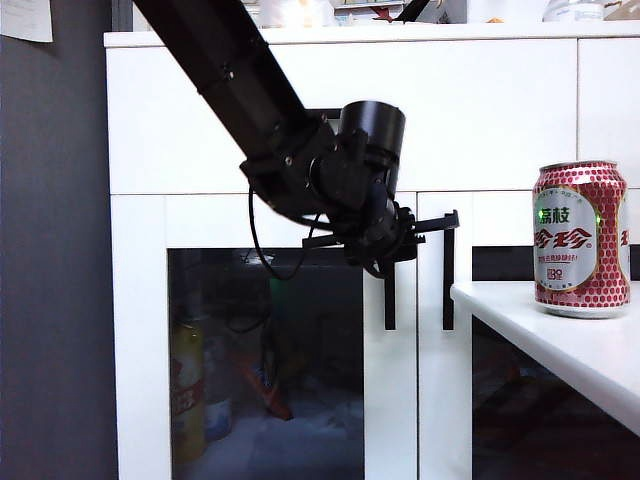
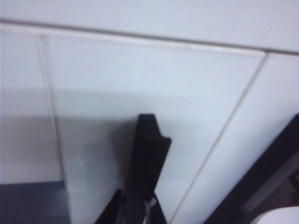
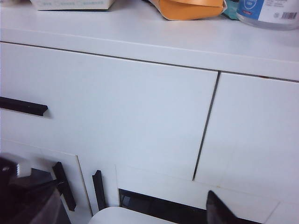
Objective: Open the left door of the white cabinet, pick up a can of beverage from the table on the right, place it inside the cabinet, and finally close the cabinet door.
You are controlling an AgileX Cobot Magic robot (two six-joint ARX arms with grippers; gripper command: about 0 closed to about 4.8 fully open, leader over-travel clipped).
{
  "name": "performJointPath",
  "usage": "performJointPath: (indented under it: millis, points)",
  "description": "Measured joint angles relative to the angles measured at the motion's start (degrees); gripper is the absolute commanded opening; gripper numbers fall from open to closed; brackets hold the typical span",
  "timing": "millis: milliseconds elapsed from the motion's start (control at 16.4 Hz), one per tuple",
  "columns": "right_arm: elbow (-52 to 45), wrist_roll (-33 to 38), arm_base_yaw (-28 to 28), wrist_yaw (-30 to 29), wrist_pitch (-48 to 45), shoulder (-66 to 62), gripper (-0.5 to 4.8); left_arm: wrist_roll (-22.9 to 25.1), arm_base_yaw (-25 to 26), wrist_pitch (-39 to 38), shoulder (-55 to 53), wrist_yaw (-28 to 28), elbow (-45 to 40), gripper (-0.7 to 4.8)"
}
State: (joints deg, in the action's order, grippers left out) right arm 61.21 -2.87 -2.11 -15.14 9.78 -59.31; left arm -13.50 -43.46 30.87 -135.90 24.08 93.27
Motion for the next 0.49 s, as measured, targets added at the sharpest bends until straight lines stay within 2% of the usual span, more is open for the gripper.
performJointPath:
  millis: [367,489]
  points:
    - [0.0,-0.07,-0.02,0.0,0.31,0.0,4.0,0.22,-0.74,8.76,3.8,-1.77,-10.51,-0.05]
    - [0.0,-0.07,-0.02,0.0,0.59,0.0,4.0,0.17,-1.38,9.01,5.88,-1.9,-13.6,-0.05]
